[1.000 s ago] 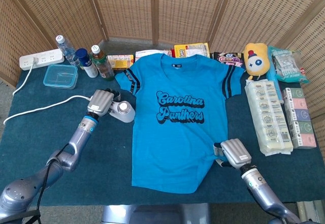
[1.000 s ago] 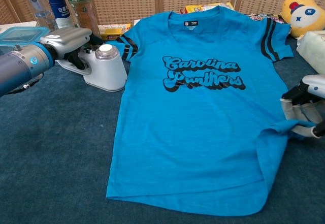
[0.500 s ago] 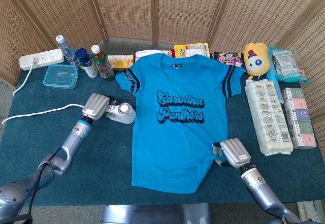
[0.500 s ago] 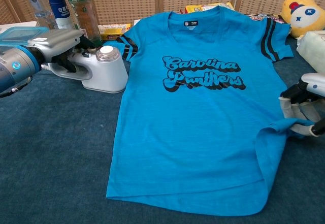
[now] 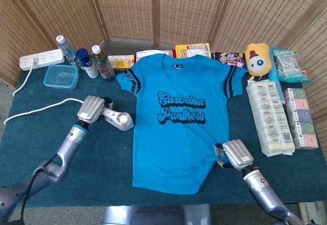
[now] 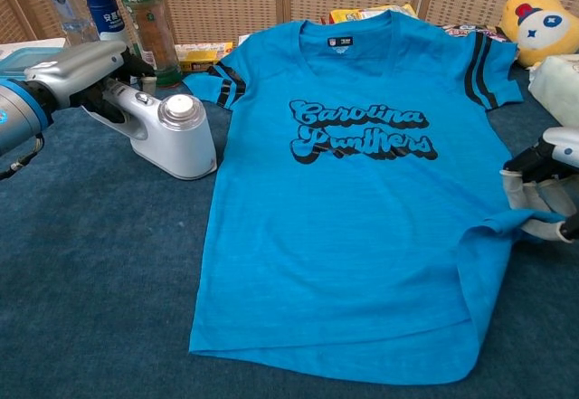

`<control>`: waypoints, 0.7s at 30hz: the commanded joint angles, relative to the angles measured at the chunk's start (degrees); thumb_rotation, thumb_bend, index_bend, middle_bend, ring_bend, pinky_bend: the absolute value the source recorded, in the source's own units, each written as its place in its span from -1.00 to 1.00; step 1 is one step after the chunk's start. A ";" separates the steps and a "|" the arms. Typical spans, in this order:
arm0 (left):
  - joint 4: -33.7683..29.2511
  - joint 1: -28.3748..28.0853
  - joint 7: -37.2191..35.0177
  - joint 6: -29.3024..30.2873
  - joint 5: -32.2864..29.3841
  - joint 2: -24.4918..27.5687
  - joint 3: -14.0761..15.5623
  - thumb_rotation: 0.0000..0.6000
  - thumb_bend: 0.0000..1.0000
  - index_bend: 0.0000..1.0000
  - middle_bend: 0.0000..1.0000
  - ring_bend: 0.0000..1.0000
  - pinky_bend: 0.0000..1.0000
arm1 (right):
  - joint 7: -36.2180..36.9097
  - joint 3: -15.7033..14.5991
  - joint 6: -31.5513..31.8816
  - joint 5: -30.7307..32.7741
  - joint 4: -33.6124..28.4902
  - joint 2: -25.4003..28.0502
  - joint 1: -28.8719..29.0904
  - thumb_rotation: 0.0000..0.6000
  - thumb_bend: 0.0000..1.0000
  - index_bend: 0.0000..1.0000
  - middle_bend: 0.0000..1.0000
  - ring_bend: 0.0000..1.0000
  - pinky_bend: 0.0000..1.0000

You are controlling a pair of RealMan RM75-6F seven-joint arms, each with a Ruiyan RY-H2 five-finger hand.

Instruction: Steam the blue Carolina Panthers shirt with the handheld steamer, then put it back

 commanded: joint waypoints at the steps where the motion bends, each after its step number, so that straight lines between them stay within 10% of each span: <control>1: -0.79 0.54 -0.57 0.93 -0.19 0.20 -0.27 1.00 -0.03 0.34 0.58 0.42 0.49 | 0.02 -0.01 0.17 -0.03 -0.13 0.09 -0.09 1.00 0.08 0.46 0.38 0.43 0.72; 21: -14.13 0.90 0.36 1.42 -3.25 1.66 -3.69 1.00 -0.01 0.43 0.60 0.43 0.50 | 0.64 0.07 0.40 -0.18 -1.43 0.39 -0.16 1.00 0.08 0.46 0.38 0.44 0.72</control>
